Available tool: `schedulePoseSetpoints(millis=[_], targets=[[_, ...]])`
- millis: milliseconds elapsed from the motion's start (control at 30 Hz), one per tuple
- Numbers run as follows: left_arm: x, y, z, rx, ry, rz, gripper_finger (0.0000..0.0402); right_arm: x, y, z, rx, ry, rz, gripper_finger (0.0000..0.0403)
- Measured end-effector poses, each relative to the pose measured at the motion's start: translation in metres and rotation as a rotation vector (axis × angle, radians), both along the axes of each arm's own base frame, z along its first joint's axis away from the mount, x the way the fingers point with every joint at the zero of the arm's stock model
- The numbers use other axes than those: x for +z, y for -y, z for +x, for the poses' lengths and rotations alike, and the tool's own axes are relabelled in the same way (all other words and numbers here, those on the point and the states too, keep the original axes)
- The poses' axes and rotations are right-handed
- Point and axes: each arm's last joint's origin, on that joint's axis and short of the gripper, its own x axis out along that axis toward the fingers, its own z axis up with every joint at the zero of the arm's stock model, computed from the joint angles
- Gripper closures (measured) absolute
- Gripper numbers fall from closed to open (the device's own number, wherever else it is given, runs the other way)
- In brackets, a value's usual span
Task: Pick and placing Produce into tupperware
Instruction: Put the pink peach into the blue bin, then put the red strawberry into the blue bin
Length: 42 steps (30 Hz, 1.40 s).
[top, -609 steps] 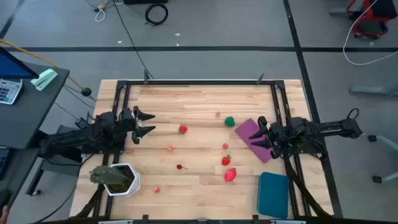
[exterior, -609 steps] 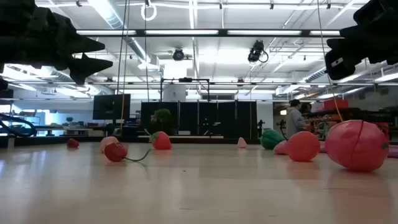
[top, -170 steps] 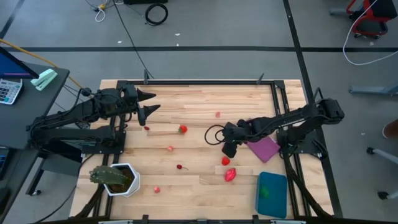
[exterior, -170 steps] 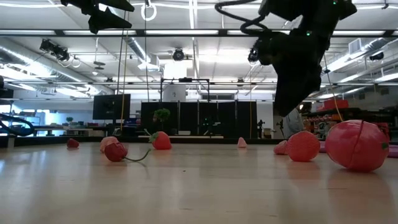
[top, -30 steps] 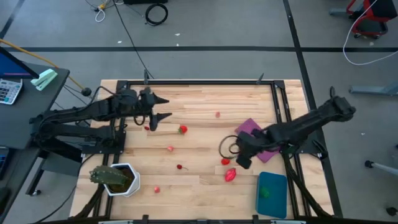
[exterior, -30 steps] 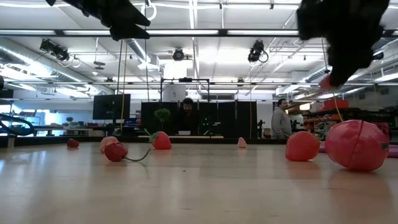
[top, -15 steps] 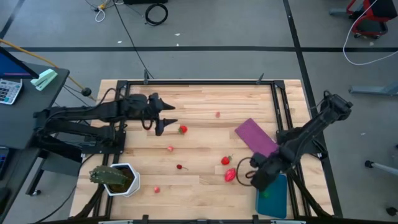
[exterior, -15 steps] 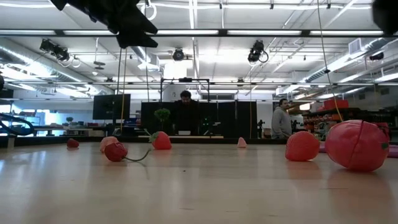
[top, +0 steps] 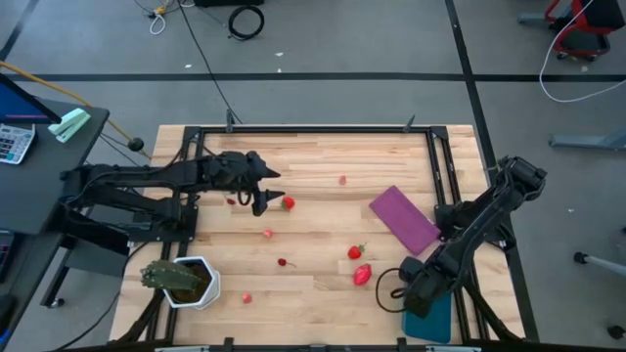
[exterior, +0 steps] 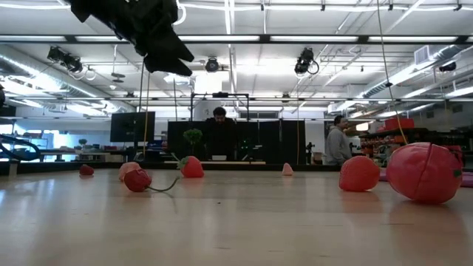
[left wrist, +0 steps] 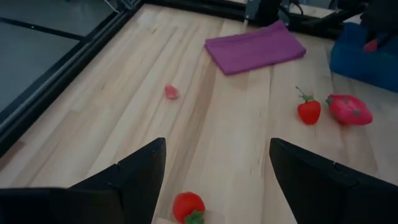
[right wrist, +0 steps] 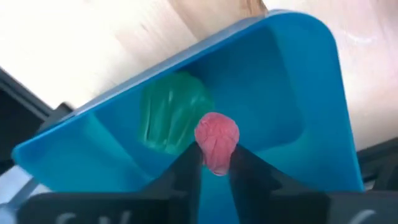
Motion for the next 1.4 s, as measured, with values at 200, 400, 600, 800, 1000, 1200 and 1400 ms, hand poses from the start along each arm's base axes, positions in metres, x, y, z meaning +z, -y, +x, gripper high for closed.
schedulePoseSetpoints(millis=[200, 400, 600, 800, 1000, 1200, 1400], targets=[[-0.004, -0.001, 0.003, 0.001, -0.021, -0.003, 0.0111, -0.008, 0.0, 0.004, 0.024, -0.014, -0.021, 0.0257], [-0.004, 0.0, 0.003, 0.011, -0.013, -0.02, 0.0111, -0.002, 0.007, 0.009, 0.026, 0.013, 0.001, 0.024], [-0.005, -0.002, 0.006, 0.015, -0.007, -0.017, 0.0111, 0.017, 0.025, 0.015, -0.052, 0.153, -0.026, 0.0242], [-0.017, -0.01, 0.008, 0.026, -0.097, 0.001, 0.0111, 0.035, 0.051, 0.025, -0.075, 0.354, -0.12, 0.0242], [-0.054, -0.011, 0.017, 0.022, -0.33, -0.041, 0.0111, 0.048, 0.077, 0.037, -0.018, 0.632, -0.482, 0.0243], [-0.087, -0.014, 0.037, 0.029, -0.402, -0.069, 0.0111, 0.058, 0.099, 0.045, -0.104, 0.747, -0.729, 0.0243], [-0.106, -0.015, 0.042, 0.051, -0.476, -0.106, 0.0111, 0.059, 0.11, 0.049, -0.129, 0.745, -0.788, 0.0243]])
